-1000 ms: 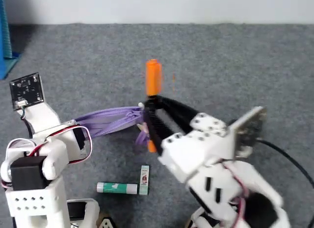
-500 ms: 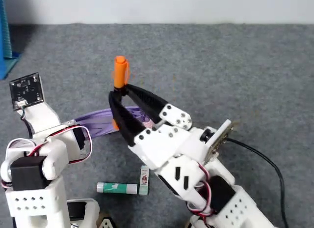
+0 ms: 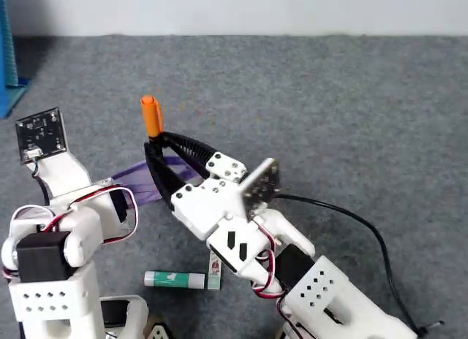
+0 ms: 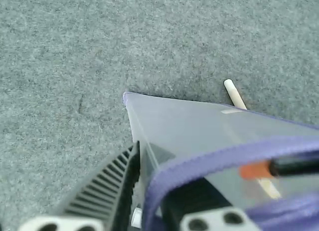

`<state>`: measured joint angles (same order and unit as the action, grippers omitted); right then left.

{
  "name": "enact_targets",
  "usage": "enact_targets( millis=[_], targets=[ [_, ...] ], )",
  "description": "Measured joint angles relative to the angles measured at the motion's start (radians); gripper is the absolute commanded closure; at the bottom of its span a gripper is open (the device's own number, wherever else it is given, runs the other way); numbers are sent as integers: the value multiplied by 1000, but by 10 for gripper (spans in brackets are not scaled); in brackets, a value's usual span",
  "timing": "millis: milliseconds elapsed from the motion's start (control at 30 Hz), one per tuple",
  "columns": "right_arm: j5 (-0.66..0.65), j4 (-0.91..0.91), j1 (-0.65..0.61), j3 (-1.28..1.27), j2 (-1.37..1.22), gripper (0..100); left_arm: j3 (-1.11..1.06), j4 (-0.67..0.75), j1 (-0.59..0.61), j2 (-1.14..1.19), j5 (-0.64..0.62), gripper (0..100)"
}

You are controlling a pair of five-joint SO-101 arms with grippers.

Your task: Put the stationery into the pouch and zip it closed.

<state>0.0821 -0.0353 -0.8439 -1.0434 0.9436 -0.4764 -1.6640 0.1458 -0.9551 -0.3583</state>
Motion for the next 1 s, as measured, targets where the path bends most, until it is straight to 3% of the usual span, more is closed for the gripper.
enact_targets(
  millis=[333, 667, 833, 1000],
  targets=[
    [-11, 394, 35, -2, 275, 831, 0, 0, 0, 0, 0, 989],
    [-11, 961, 270, 37, 430, 832, 0, -2, 0, 0, 0, 989],
    [-11, 1008, 362, -25, 299, 829, 6, -51, -2, -2, 0, 989],
    [-11, 879, 382, -44, 114, 829, 8, -54, 3, -2, 0, 989]
  ],
)
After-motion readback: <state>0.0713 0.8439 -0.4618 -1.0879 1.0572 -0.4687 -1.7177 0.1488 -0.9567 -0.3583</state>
